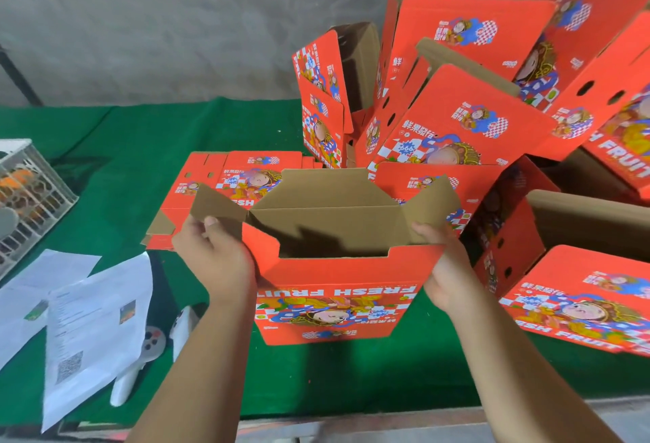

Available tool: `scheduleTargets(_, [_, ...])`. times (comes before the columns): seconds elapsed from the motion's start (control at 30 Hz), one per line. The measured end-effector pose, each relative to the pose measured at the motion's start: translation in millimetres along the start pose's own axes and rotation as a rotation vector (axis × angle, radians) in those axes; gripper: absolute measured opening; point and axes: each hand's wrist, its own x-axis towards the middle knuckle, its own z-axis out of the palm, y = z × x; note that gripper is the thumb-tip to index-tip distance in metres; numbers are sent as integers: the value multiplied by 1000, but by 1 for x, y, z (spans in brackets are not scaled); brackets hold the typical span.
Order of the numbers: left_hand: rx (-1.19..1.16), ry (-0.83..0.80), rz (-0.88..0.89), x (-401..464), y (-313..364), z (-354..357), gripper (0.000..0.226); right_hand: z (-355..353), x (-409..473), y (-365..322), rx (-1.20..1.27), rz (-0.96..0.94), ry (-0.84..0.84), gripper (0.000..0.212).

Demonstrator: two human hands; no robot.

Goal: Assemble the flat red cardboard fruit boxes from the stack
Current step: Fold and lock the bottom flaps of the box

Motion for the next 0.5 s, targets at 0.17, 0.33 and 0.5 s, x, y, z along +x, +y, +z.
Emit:
scheduleTargets(0.17, [190, -93, 191, -9, 9, 6, 22, 6, -1, 0, -20, 31, 120, 28])
scheduleTargets(0.33, [283, -202, 271, -18, 13, 10, 33, 17, -10, 6, -343, -272, 155, 39])
scheduleTargets(0.5, [310, -215, 208, -14, 13, 13, 47, 31, -25, 17, -1087, -1162, 327, 60])
